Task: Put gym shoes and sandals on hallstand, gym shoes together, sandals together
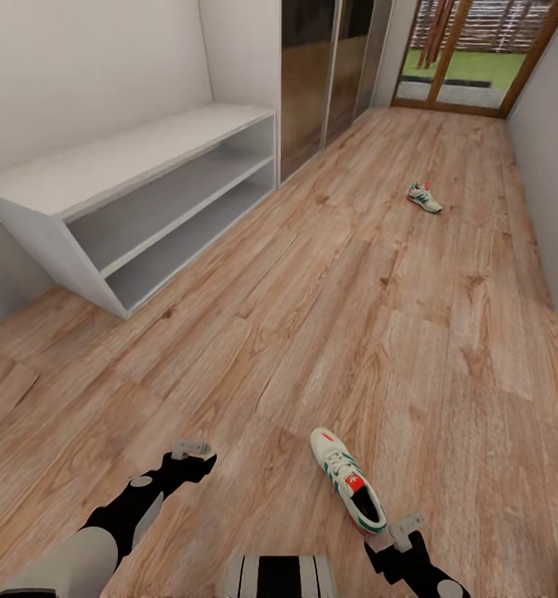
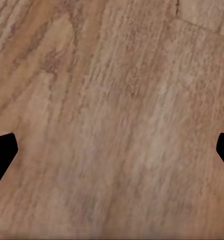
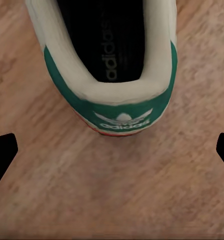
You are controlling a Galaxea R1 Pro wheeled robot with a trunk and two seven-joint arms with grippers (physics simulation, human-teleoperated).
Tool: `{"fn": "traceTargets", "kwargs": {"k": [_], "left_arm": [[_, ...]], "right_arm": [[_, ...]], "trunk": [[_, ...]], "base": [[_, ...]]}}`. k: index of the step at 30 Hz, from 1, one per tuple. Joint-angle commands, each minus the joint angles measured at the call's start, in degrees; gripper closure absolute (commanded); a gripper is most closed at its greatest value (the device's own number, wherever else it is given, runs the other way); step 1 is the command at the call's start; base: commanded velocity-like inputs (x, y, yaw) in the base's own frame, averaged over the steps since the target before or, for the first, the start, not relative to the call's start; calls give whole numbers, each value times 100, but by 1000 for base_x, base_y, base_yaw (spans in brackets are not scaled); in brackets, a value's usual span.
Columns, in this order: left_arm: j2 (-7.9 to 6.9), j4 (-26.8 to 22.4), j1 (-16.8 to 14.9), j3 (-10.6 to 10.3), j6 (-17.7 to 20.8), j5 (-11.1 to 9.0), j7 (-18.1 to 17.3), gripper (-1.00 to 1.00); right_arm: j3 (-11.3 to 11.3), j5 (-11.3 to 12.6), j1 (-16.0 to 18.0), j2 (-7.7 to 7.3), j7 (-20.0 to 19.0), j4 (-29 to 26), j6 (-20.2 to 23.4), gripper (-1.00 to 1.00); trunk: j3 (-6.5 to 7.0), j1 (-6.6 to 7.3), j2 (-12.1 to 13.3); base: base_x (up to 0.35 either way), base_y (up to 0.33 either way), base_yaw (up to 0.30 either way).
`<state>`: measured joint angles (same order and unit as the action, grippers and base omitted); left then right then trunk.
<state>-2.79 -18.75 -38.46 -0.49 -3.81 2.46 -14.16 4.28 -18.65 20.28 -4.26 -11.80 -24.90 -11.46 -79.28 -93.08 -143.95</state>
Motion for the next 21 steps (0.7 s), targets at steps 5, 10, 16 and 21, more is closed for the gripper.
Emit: {"fn": "traceTargets", "kwargs": {"k": [5, 10, 16, 21], "left_arm": [[-2, 3, -3, -4, -30, 26, -9, -100], [-2, 3, -3, -4, -31, 26, -8, -100], [2, 3, -3, -5, -35, 26, -8, -100], [-1, 3, 3, -4, -40, 26, -8, -100]], "right_arm": [[46, -42, 2, -1, -42, -39, -22, -100], [46, -42, 2, -3, -42, -52, -23, -100], [47, -42, 3, -4, -42, -57, -23, -100], [47, -42, 3, -5, -42, -58, -23, -100]], "trunk": [[-65, -1, -3], [-89, -1, -3], [-99, -1, -3], [-101, -1, -3]], "base": [[0, 0, 0], [0, 0, 0], [0, 0, 0], [0, 0, 0]]}}
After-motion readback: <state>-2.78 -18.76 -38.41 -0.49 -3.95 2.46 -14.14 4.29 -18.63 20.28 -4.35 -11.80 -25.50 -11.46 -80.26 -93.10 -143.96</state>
